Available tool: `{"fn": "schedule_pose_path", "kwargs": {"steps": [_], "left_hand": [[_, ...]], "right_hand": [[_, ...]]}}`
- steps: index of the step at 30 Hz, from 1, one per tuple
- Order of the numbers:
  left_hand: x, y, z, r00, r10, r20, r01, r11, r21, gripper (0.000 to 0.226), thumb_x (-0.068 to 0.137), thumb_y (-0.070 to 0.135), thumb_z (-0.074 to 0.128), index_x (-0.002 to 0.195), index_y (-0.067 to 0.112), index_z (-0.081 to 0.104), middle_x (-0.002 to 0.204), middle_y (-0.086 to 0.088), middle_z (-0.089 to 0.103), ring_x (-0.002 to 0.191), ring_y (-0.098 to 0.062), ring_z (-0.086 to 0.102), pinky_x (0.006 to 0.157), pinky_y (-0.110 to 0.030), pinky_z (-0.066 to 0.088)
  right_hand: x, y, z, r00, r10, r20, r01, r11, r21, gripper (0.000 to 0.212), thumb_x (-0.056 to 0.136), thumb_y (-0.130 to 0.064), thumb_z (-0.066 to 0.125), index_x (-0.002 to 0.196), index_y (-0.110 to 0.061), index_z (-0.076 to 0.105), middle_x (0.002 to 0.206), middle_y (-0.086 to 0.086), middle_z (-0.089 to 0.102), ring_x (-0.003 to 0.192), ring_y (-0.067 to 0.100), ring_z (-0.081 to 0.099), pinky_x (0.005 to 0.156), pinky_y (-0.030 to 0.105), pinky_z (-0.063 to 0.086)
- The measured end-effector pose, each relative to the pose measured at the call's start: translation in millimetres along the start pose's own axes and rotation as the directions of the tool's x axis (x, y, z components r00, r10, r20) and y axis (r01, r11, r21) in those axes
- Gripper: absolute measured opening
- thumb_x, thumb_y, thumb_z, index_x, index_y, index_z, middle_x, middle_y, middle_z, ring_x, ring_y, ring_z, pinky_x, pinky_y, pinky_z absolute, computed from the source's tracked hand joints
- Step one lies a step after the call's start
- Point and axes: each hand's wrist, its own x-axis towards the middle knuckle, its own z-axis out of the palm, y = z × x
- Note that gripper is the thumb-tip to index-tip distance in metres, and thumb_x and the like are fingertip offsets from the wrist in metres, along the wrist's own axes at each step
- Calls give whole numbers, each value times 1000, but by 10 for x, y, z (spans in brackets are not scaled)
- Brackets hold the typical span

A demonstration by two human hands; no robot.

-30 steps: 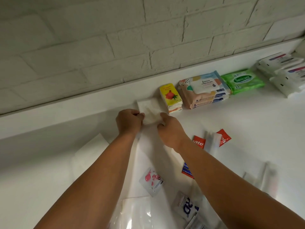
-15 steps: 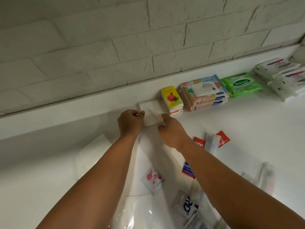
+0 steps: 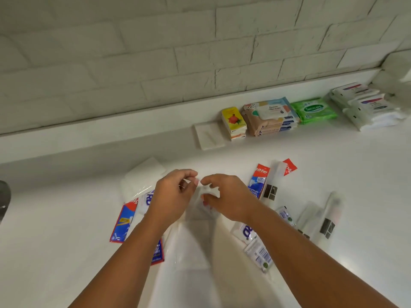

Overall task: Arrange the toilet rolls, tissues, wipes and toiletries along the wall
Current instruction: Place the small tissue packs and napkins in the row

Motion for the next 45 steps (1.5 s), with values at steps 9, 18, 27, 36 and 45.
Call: {"fn": "schedule_pose_path", "kwargs": {"steps": [9,18,27,36,45], "left_hand": [[-530,-329,-225,888,-42,458,-153,912,380,63,75,41,83,132,30,58,128,12,59,115,-9,53,102,-32,47],[-598,-278,-170,860,-45,508,-263,814,518,72,66,43,87,130,26,57,120,1,55,111,-18,46,94,-32,42],[-473,-225,-173,831,-33,555,-248,871,424,33,77,44,80,103,30,64,100,8,57,95,-13,51,84,-31,46],[-374,235,-477,969,93,229,-114,990,80,19,81,29,81,78,32,62,68,18,60,61,0,50,57,-15,37],[-232,187,-313,801,598,-1,-558,748,361,24,67,10,86,80,22,70,93,9,64,92,-20,53,81,-41,44]], "right_hand": [[-483,47,416,985,17,172,24,973,-229,57,78,-33,77,129,-17,57,128,3,59,116,22,54,98,34,44],[-432,72,588,973,2,232,86,927,-366,69,73,-38,79,134,-21,51,130,1,53,116,21,53,96,32,43],[-365,5,439,977,22,210,46,949,-311,35,74,-31,81,104,-18,69,99,-2,55,85,13,48,69,24,35],[-399,-69,-43,985,162,-56,-129,915,382,27,85,-38,73,89,-12,69,74,-5,61,58,-2,52,57,14,43],[-271,-169,-138,956,269,113,-246,537,807,22,95,-16,61,98,6,62,74,20,59,51,17,59,52,30,39]]}}
